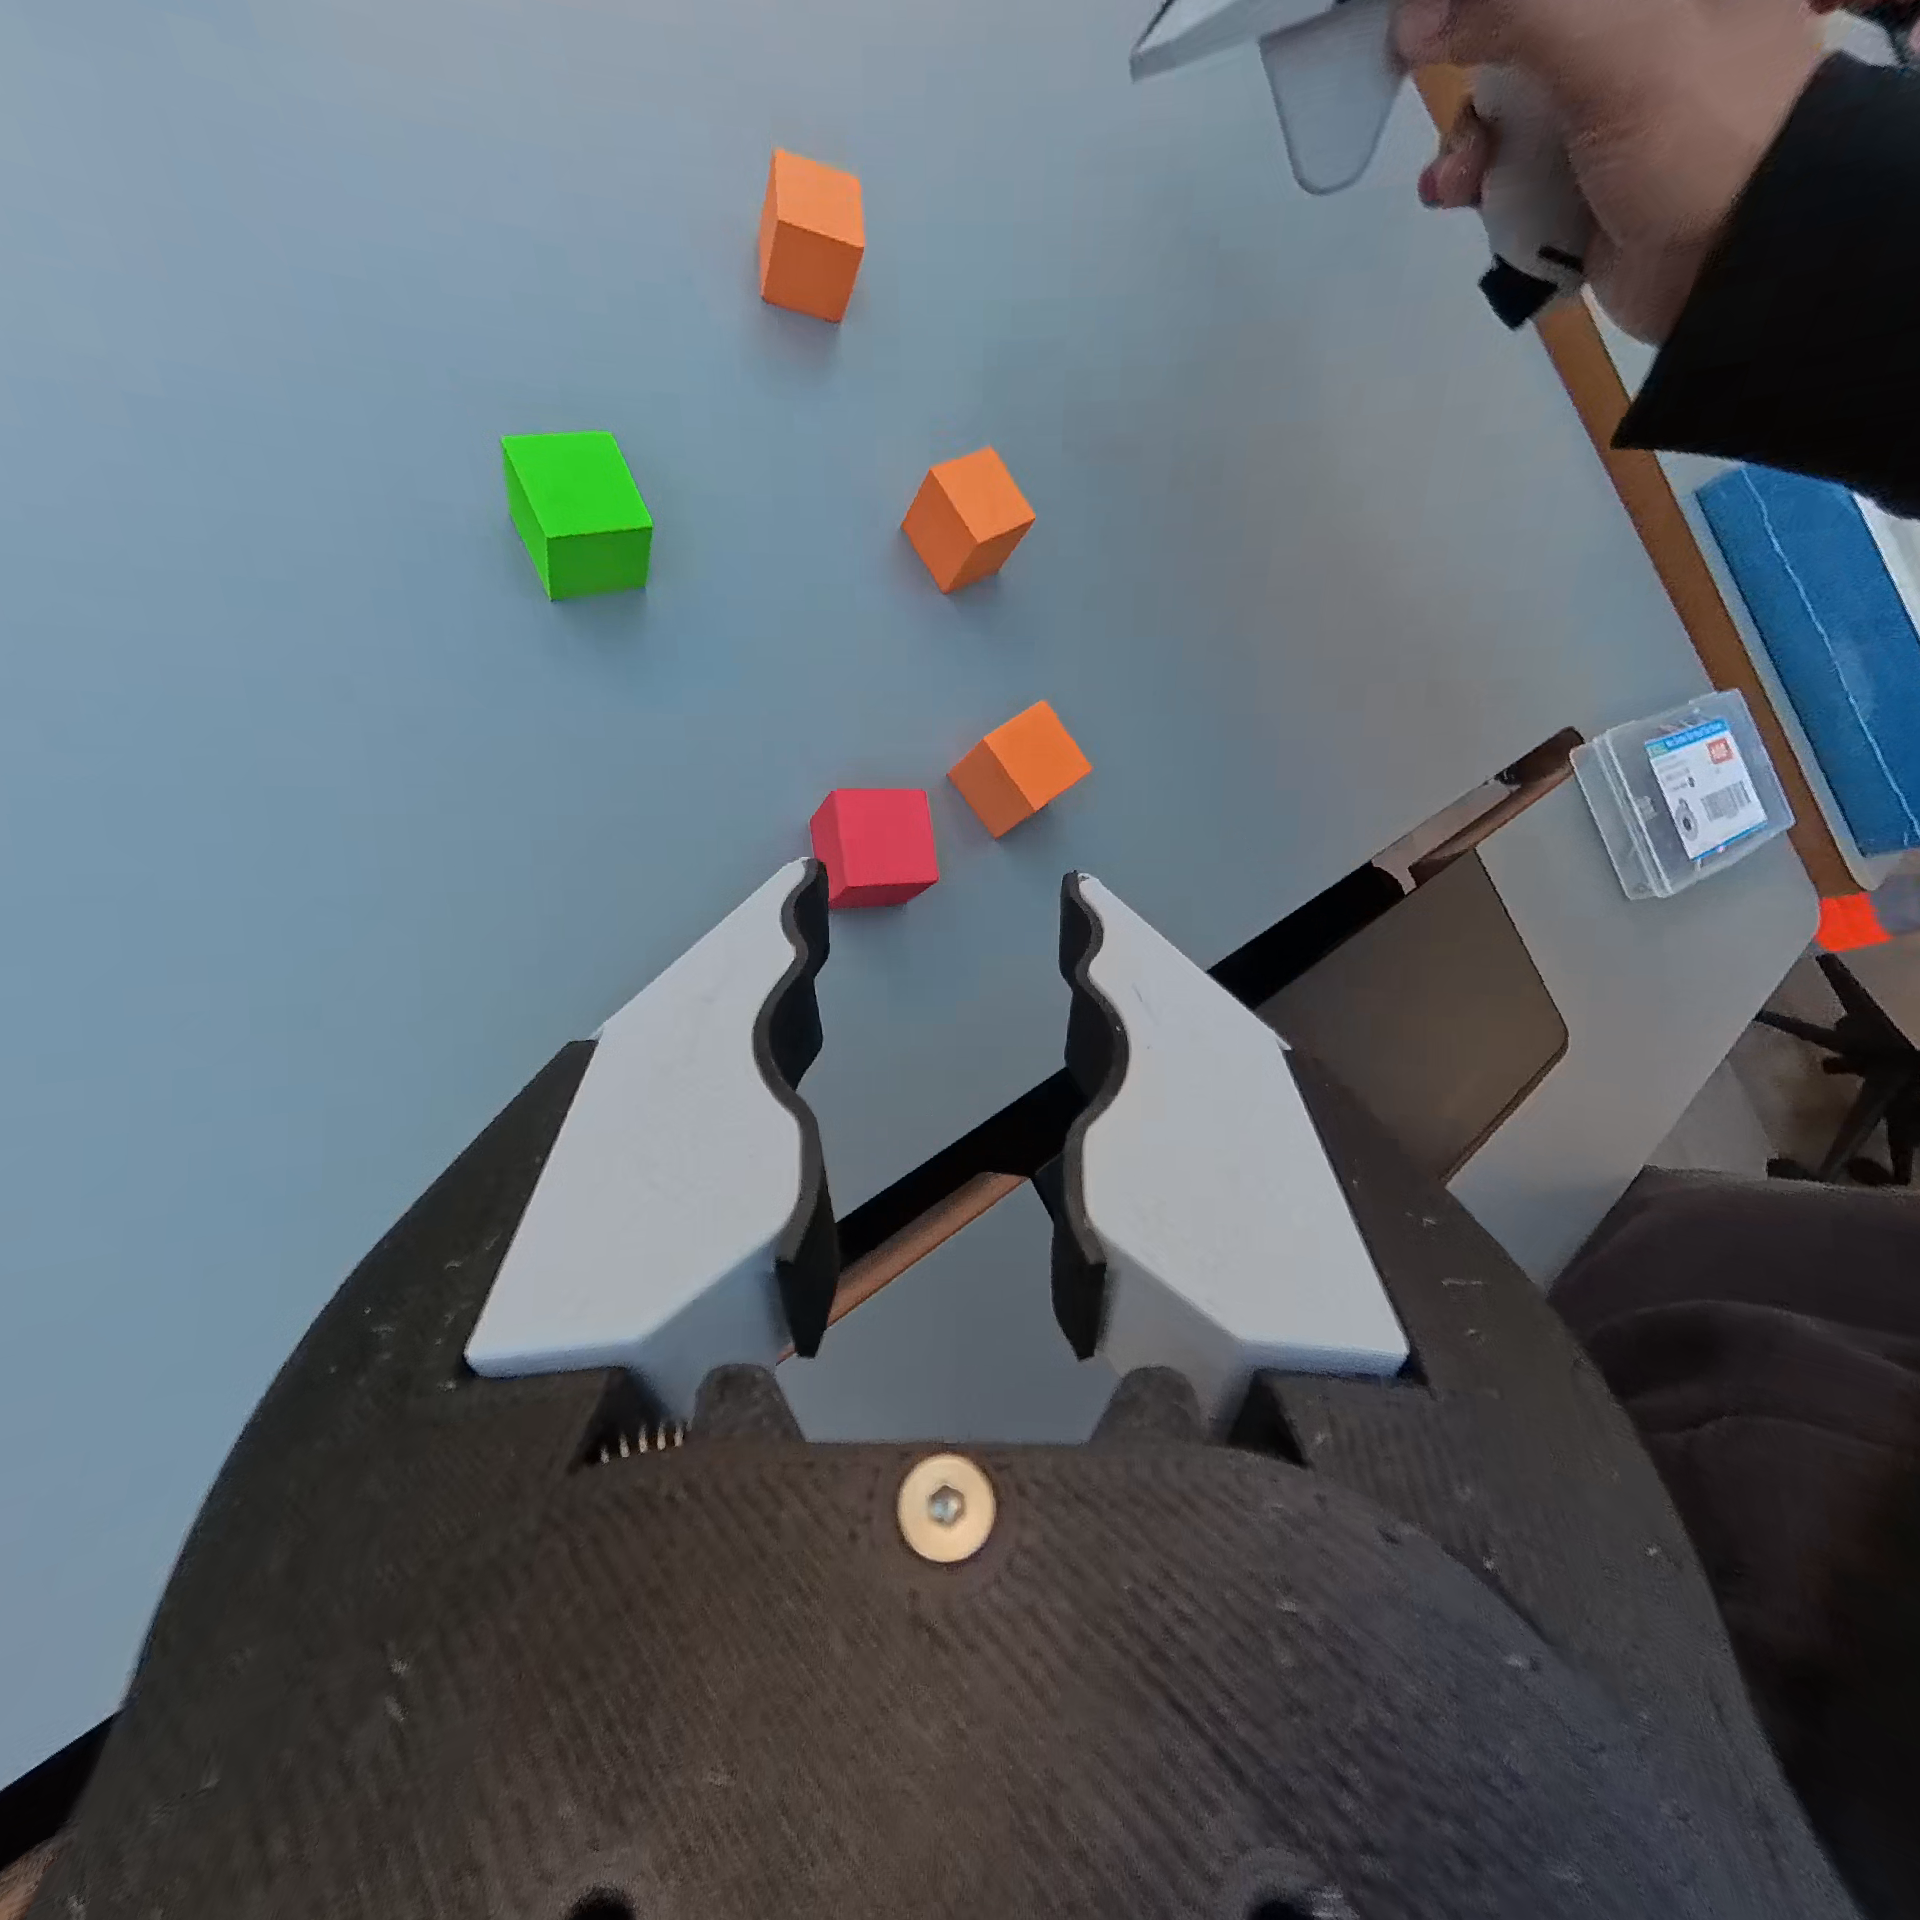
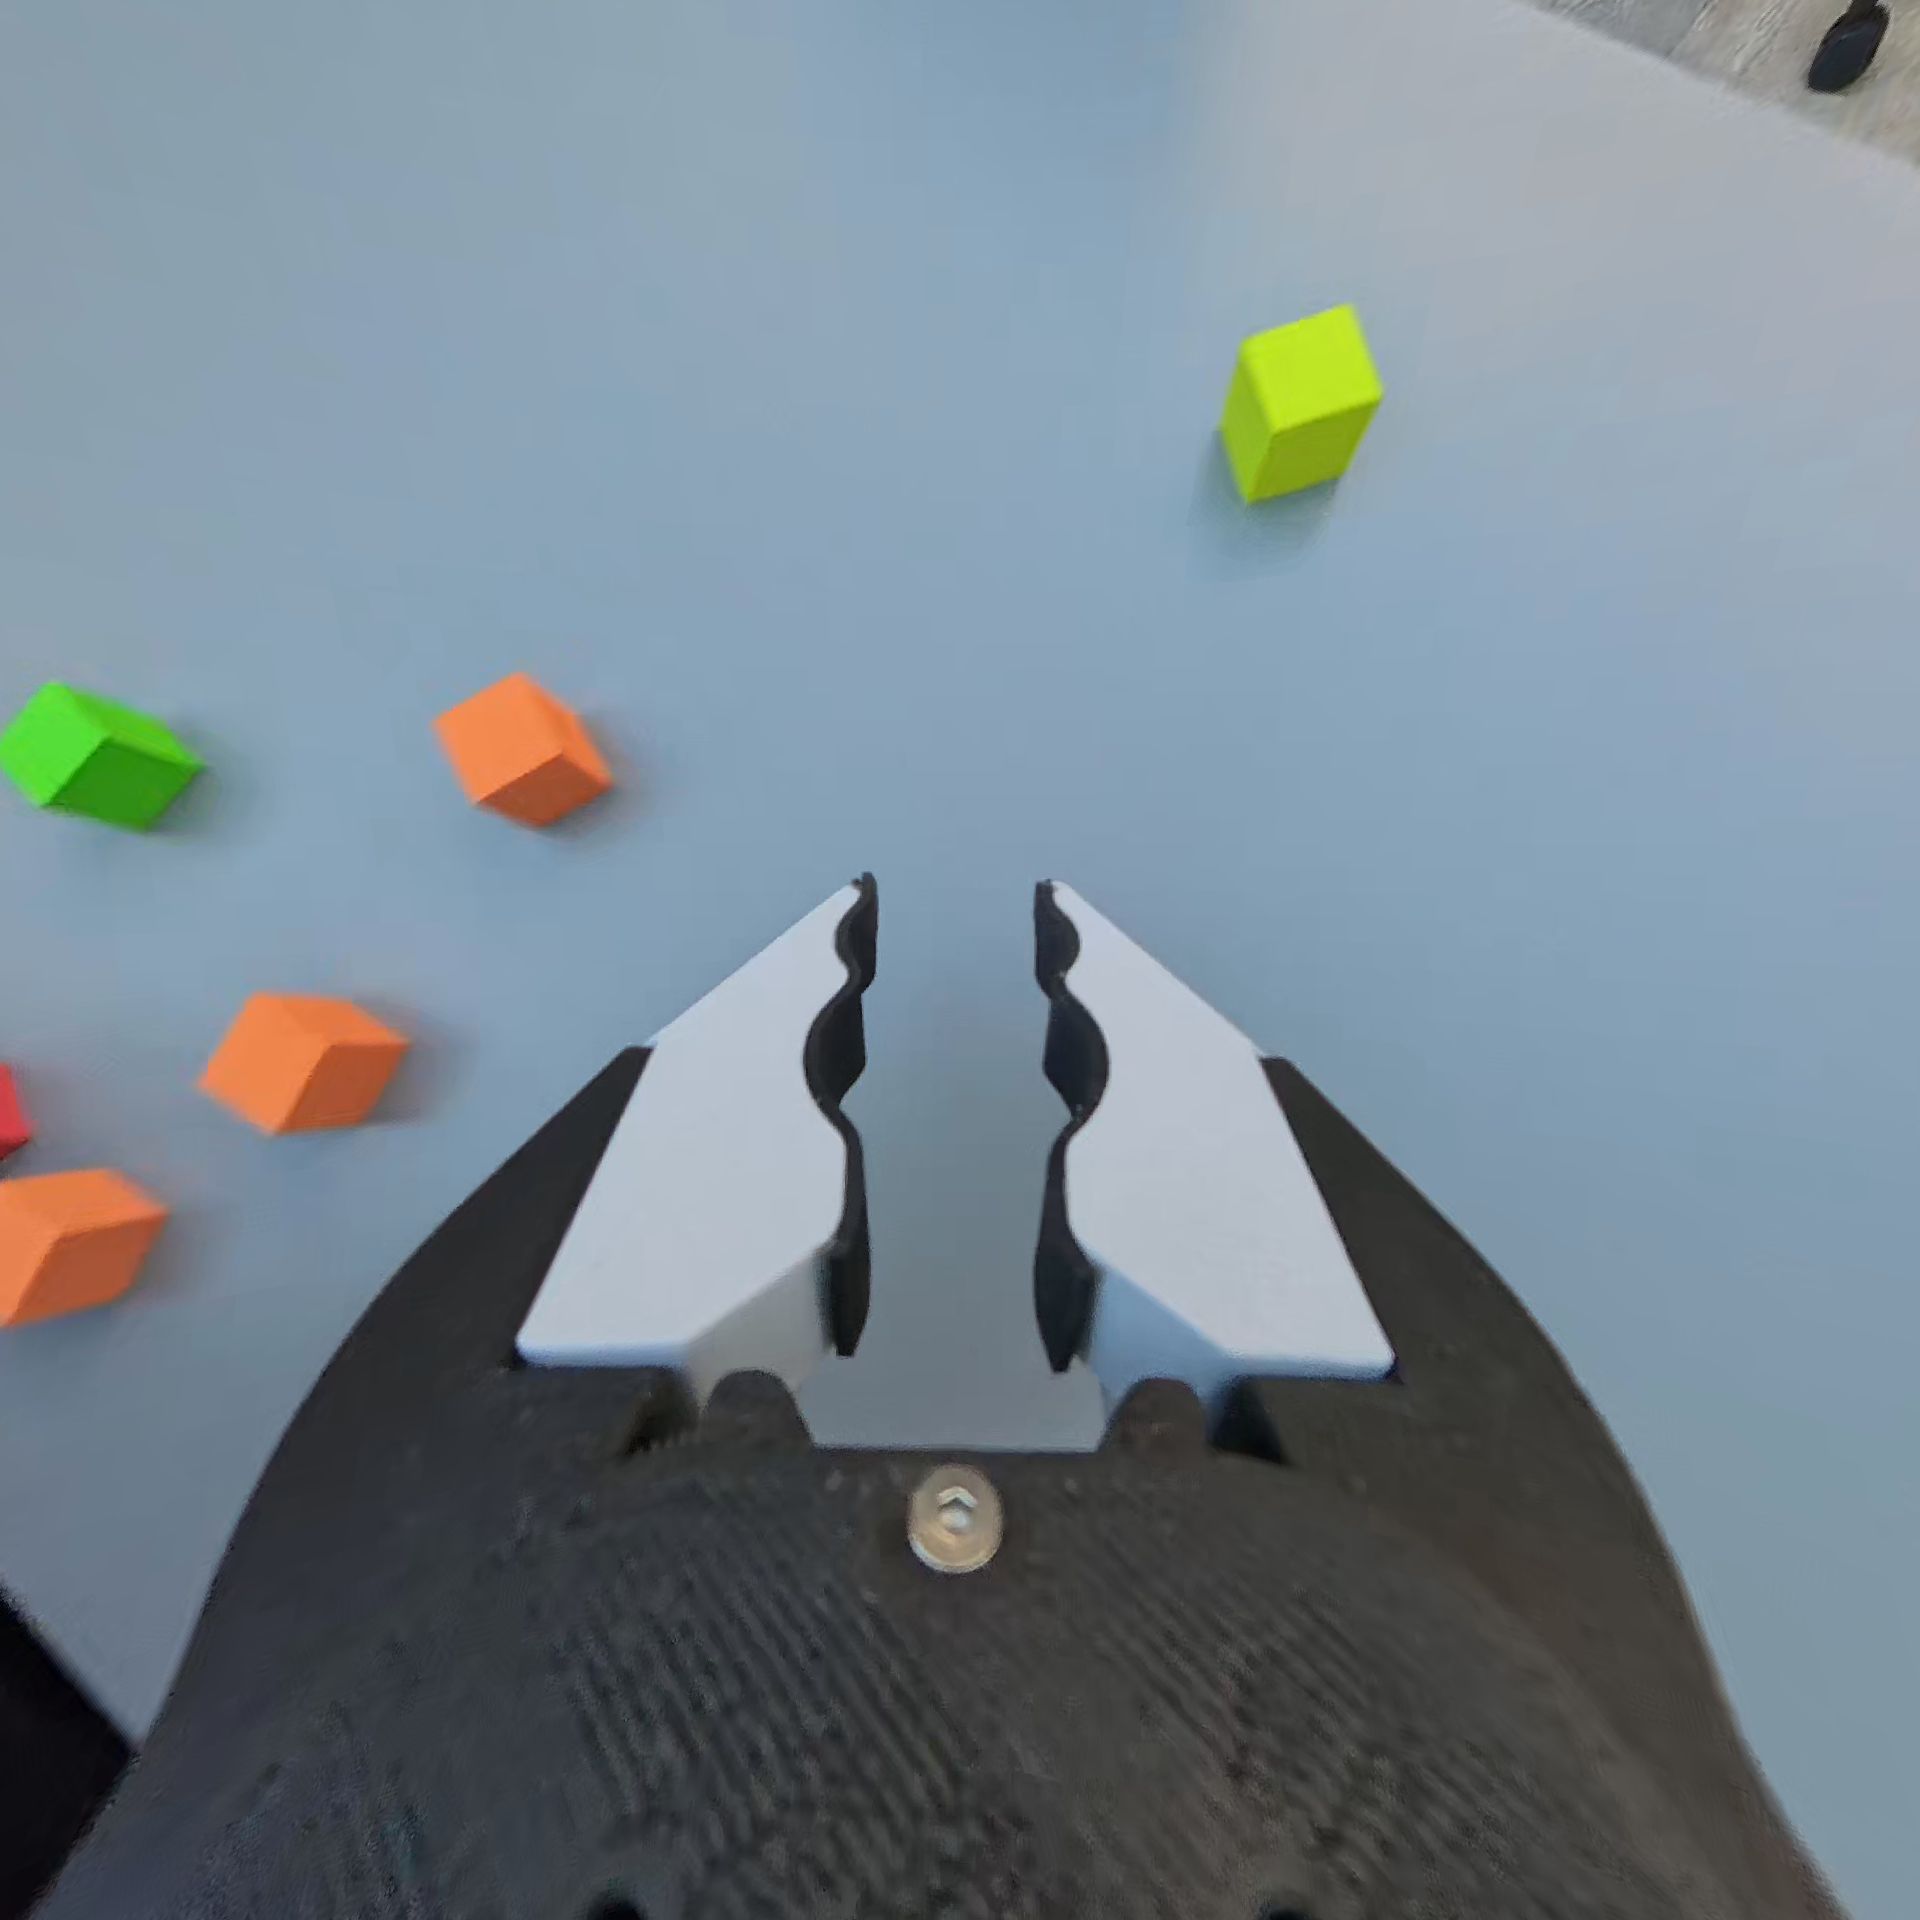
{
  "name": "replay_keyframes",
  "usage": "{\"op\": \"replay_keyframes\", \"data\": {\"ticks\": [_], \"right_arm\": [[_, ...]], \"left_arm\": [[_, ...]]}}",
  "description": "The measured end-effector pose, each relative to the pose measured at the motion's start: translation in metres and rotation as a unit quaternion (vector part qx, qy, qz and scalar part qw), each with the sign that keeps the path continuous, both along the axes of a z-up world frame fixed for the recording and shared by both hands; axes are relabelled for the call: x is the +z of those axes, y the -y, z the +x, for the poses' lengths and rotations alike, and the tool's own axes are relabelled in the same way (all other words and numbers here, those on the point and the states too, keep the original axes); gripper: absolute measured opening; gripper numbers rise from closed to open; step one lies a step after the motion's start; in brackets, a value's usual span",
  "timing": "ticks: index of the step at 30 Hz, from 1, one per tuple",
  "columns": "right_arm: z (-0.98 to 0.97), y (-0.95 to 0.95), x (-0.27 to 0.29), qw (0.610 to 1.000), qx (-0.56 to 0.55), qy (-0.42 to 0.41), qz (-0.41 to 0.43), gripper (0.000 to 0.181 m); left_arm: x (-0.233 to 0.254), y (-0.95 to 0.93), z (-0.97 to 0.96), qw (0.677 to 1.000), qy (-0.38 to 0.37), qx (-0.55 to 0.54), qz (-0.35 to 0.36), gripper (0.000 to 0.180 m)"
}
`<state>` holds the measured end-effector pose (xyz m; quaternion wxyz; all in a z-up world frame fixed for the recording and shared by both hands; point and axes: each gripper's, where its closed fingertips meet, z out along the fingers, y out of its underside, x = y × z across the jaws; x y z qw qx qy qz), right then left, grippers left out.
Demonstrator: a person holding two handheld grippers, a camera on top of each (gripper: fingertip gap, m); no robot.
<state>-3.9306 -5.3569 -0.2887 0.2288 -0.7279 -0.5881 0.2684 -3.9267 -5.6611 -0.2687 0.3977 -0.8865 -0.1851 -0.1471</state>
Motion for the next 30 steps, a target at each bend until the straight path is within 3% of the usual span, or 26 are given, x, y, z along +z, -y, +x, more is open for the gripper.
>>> {"op": "replay_keyframes", "data": {"ticks": [5, 10, 12, 21, 22, 24, 25, 30], "right_arm": [[-0.081, -0.085, -0.013, 0.998, -0.002, 0.007, 0.057, 0.041], [-0.121, -0.107, -0.039, 0.997, 0.009, 0.022, 0.08, 0.038], [-0.119, -0.105, -0.046, 0.998, 0.008, 0.02, 0.059, 0.028], [-0.001, -0.037, 0.017, 0.996, 0.038, -0.082, 0.028, 0.027], [0.018, -0.025, 0.021, 0.995, 0.04, -0.084, 0.022, 0.027], [0.055, -0.003, 0.025, 0.996, 0.039, -0.085, 0.011, 0.027], [0.071, 0.006, 0.025, 0.996, 0.037, -0.084, 0.007, 0.027], [0.117, 0.045, 0.007, 0.997, 0.06, -0.055, -0.003, 0.028]], "left_arm": [[0.01, -0.034, -0.012, 0.999, -0.021, 0.034, 0.006, 0.042], [0.014, -0.083, -0.028, 0.998, -0.035, 0.057, 0.01, 0.048], [0.011, -0.107, -0.034, 0.998, -0.042, 0.053, 0.01, 0.05], [-0.037, -0.2, -0.072, 0.99, -0.12, 0.007, -0.074, 0.06], [-0.047, -0.205, -0.073, 0.989, -0.119, -0.001, -0.091, 0.057], [-0.062, -0.208, -0.072, 0.986, -0.116, -0.021, -0.122, 0.03], [-0.063, -0.211, -0.069, 0.987, -0.108, -0.03, -0.119, 0.025], [-0.018, -0.218, -0.048, 0.994, -0.091, -0.035, -0.055, 0.025]]}}
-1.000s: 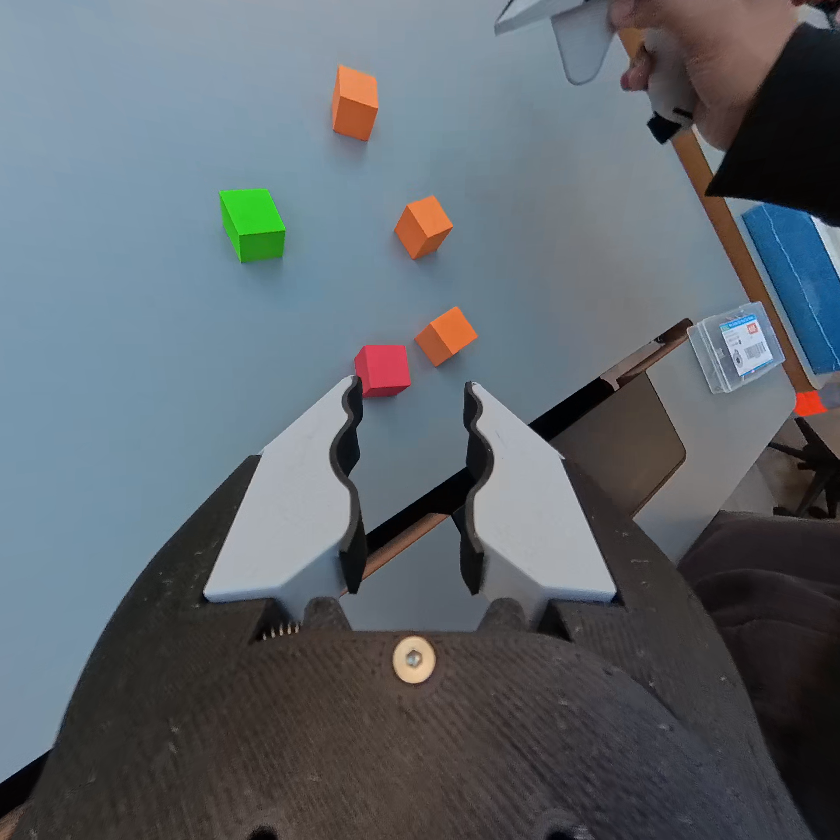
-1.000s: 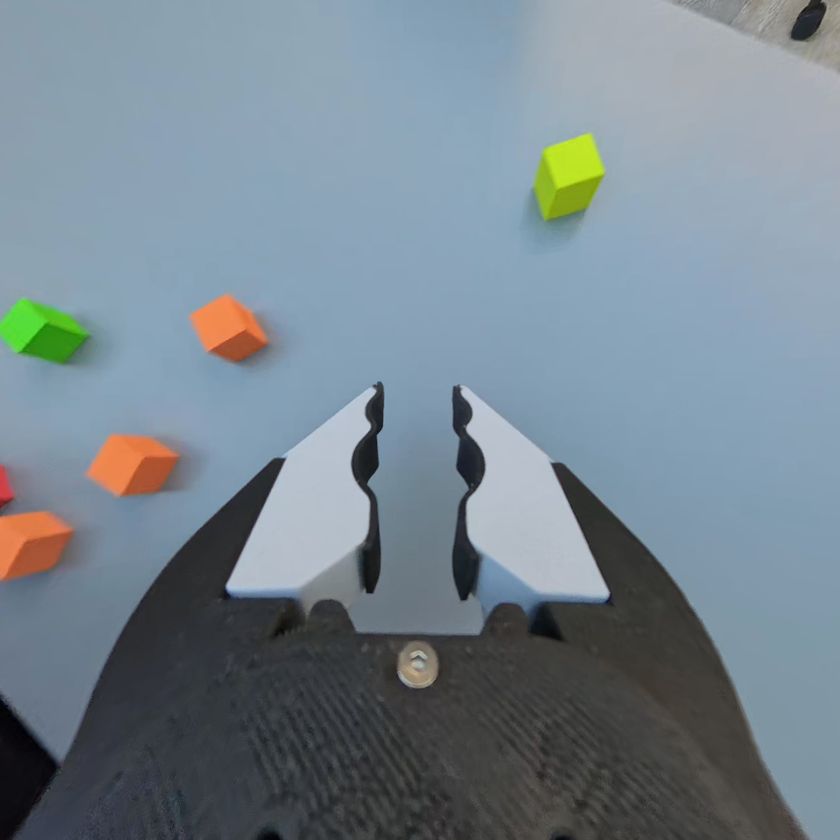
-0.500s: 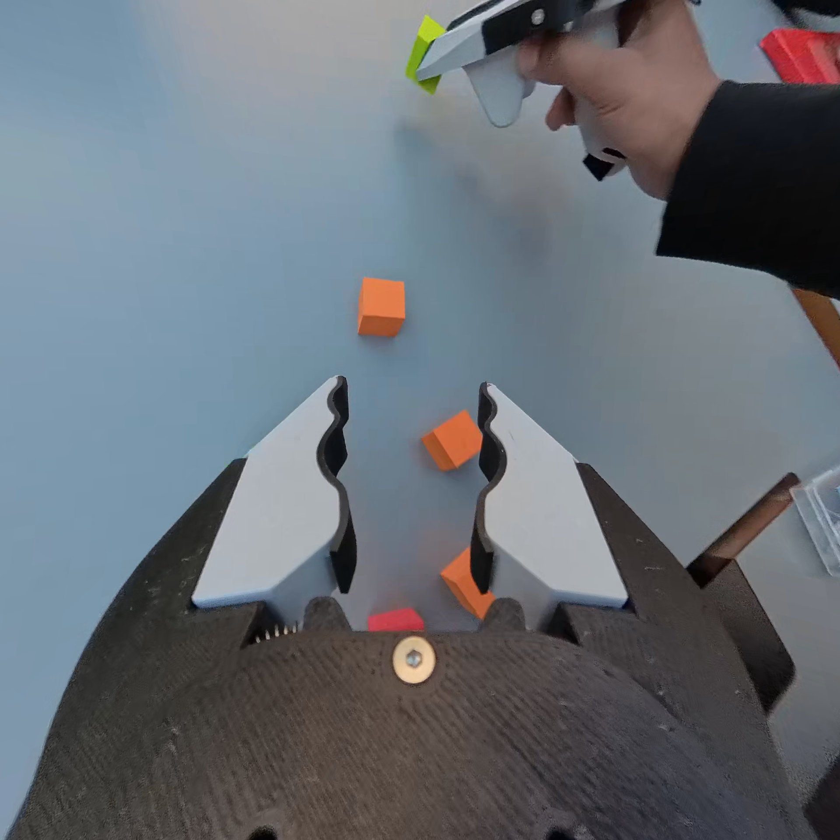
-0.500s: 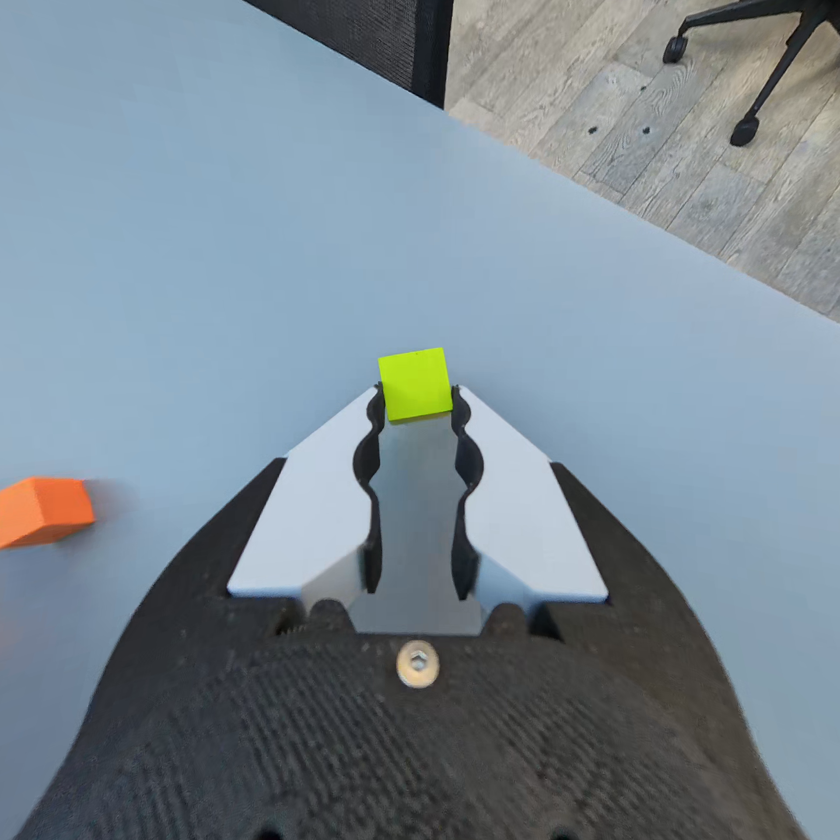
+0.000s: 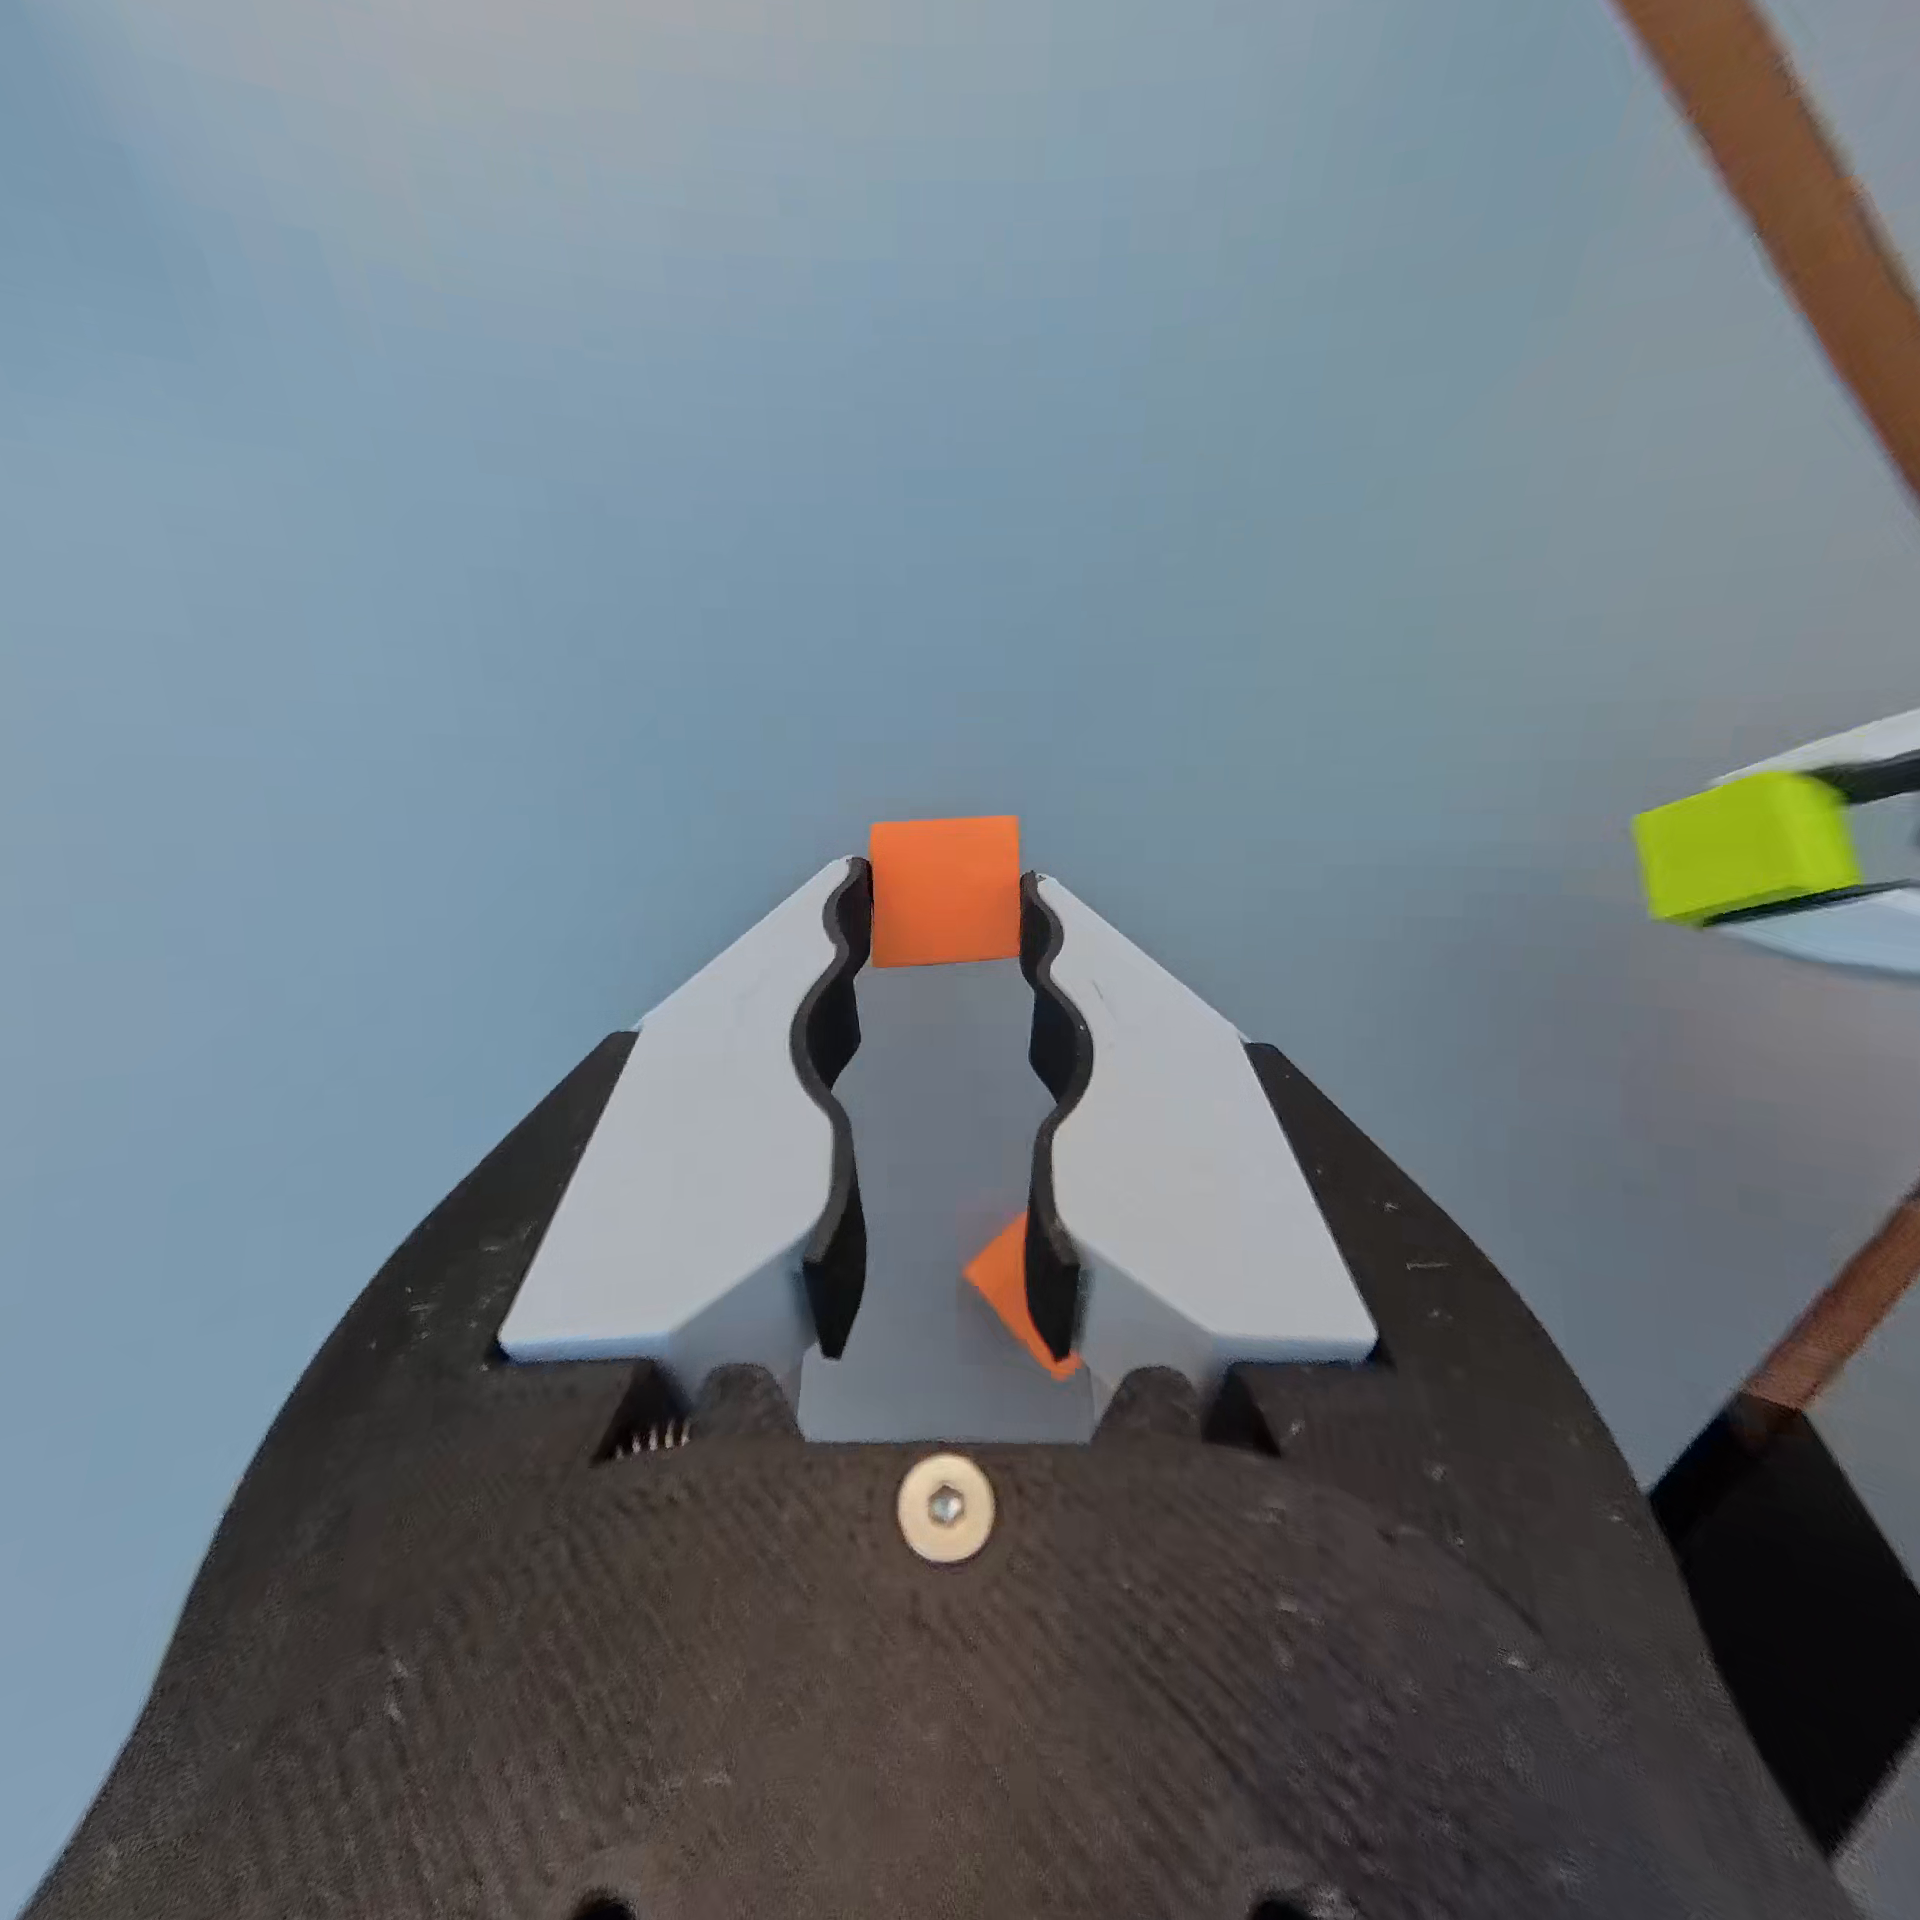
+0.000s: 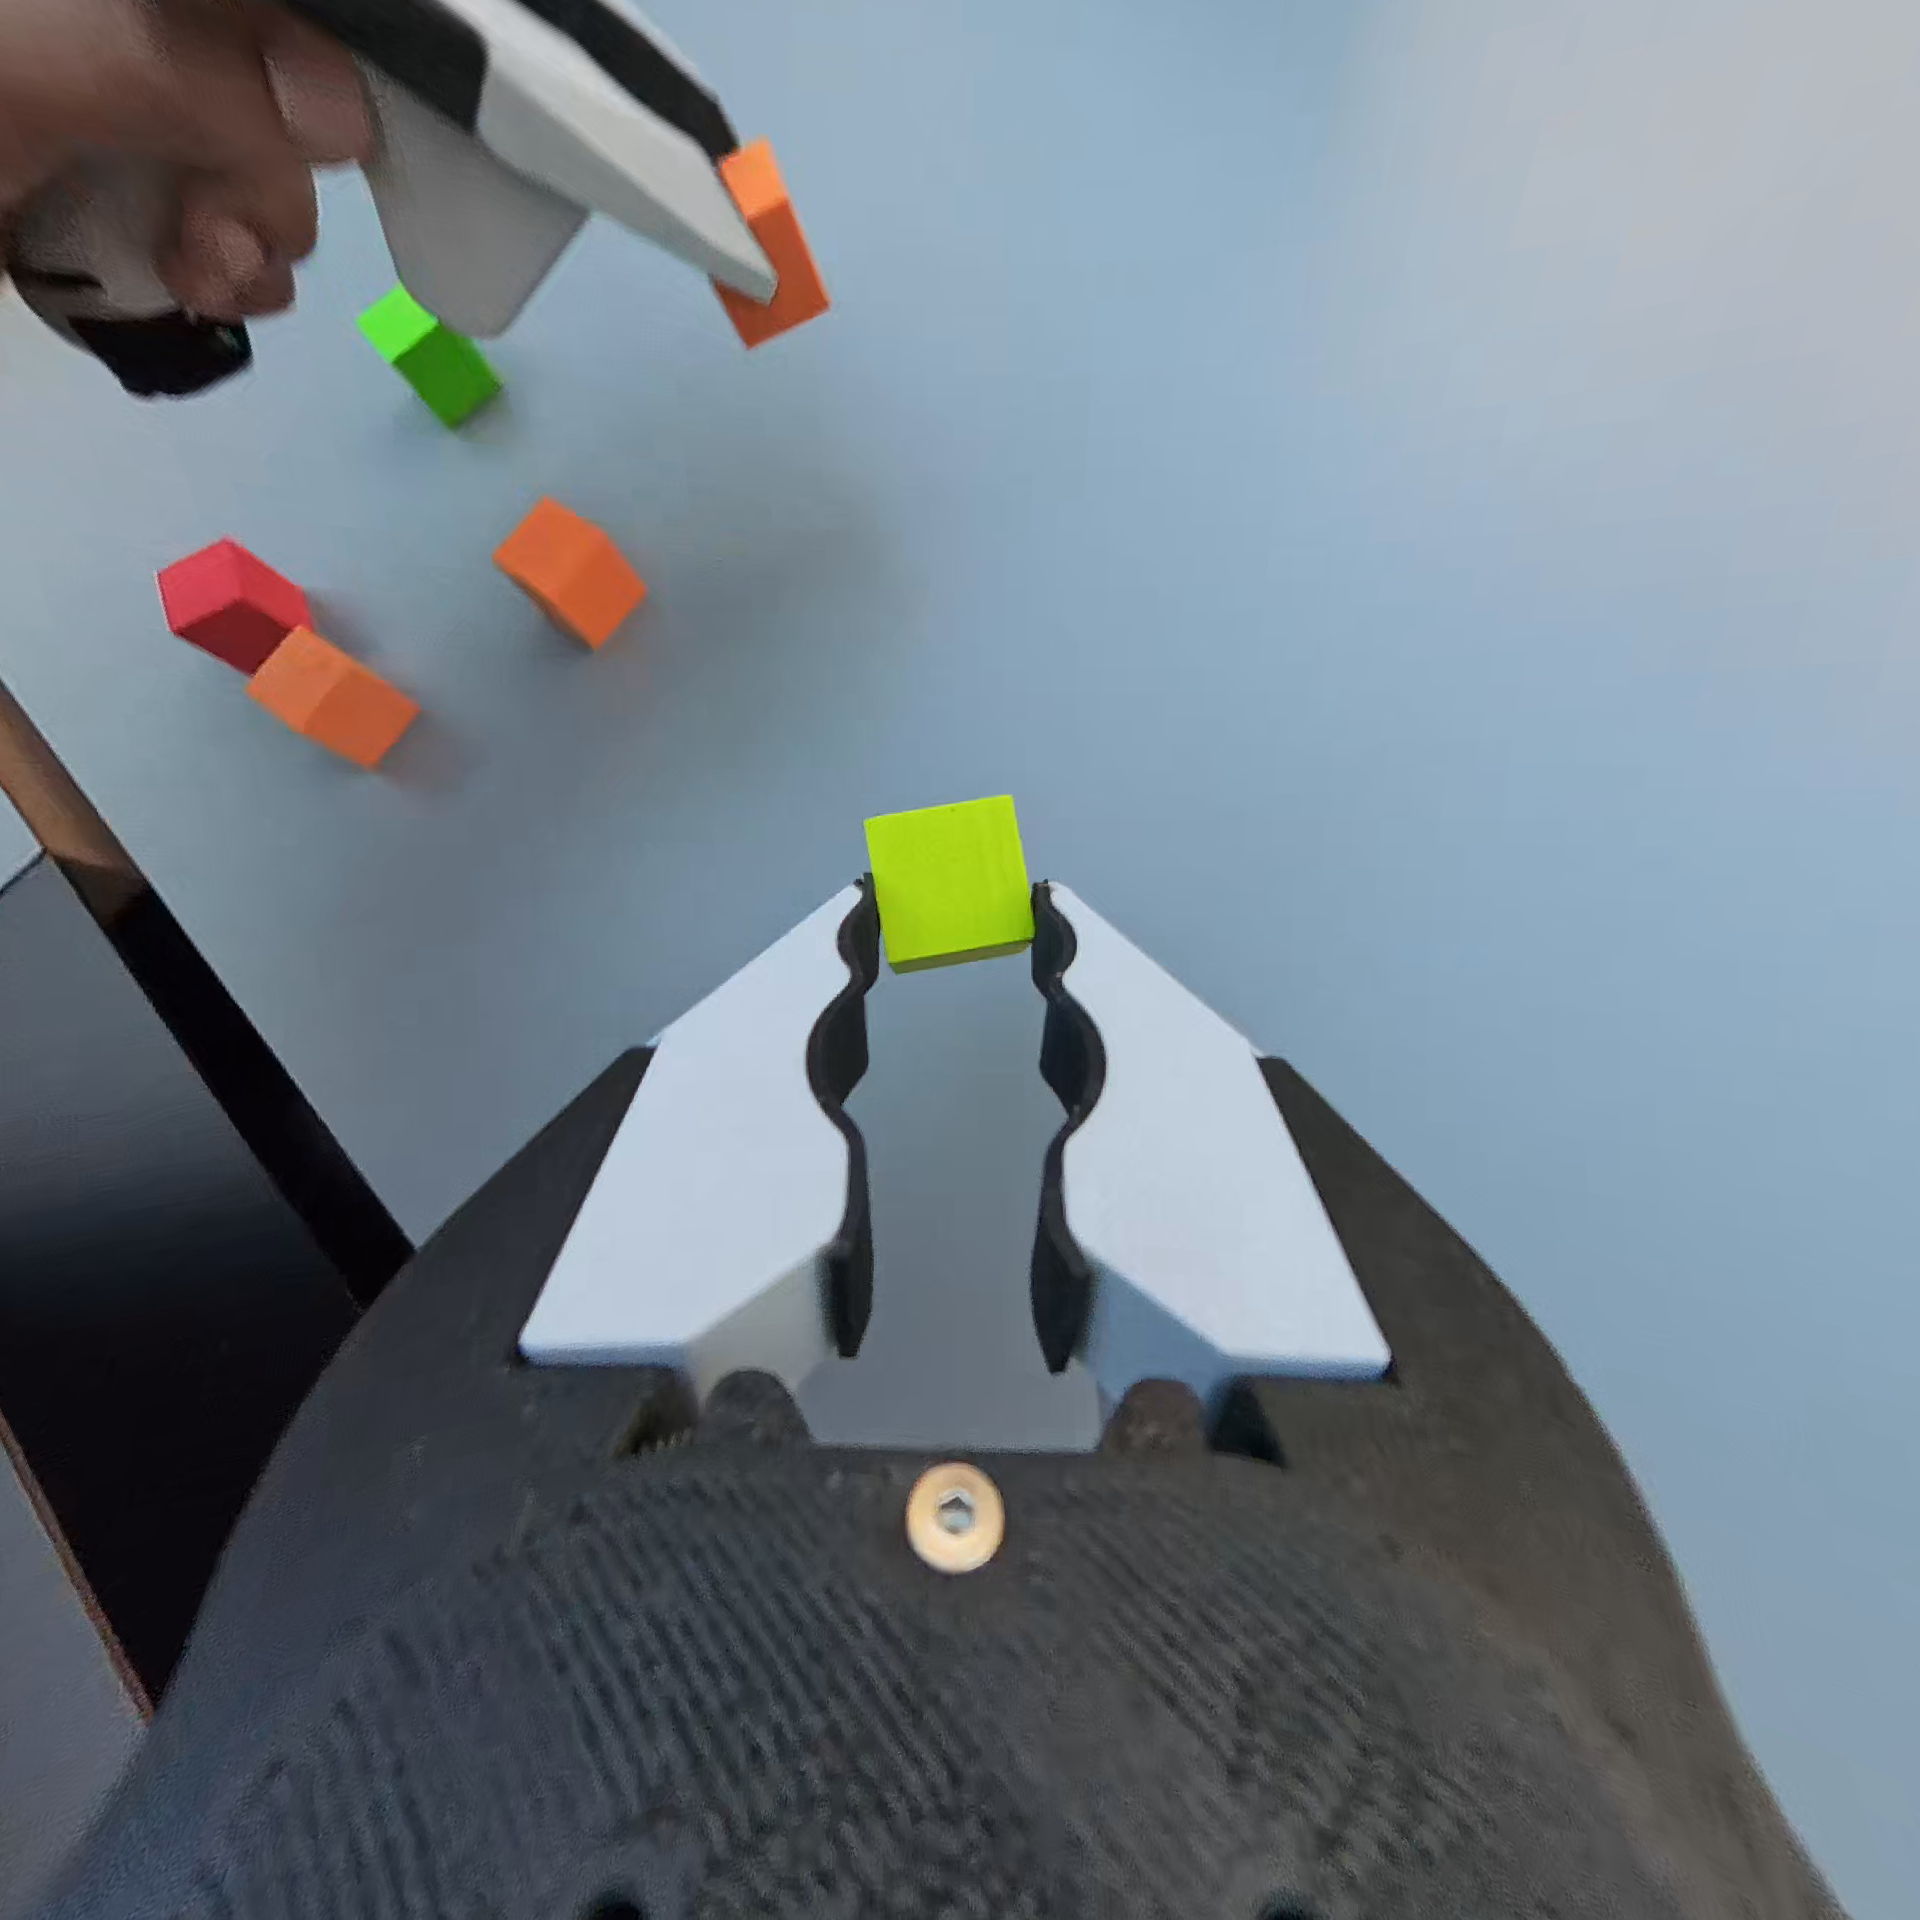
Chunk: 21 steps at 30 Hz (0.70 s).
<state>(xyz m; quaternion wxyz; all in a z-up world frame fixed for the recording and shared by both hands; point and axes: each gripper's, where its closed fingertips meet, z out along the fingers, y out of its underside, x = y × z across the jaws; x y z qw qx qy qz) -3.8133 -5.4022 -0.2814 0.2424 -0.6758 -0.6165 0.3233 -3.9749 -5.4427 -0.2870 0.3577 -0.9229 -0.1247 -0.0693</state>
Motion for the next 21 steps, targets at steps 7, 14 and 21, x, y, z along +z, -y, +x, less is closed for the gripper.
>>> {"op": "replay_keyframes", "data": {"ticks": [7, 14, 21], "right_arm": [[0.002, 0.048, -0.038, 0.986, 0.147, 0.042, 0.063, 0.028], [0.016, 0.057, -0.044, 0.985, 0.157, 0.053, 0.053, 0.056], [0.059, 0.054, -0.024, 0.992, 0.102, 0.063, 0.046, 0.062]], "left_arm": [[0.043, 0.006, 0.13, 0.987, 0.043, -0.145, 0.047, 0.026], [0.016, 0.023, 0.191, 0.984, 0.014, -0.175, 0.012, 0.025], [-0.008, 0.009, 0.192, 0.987, -0.02, -0.161, -0.002, 0.026]]}}
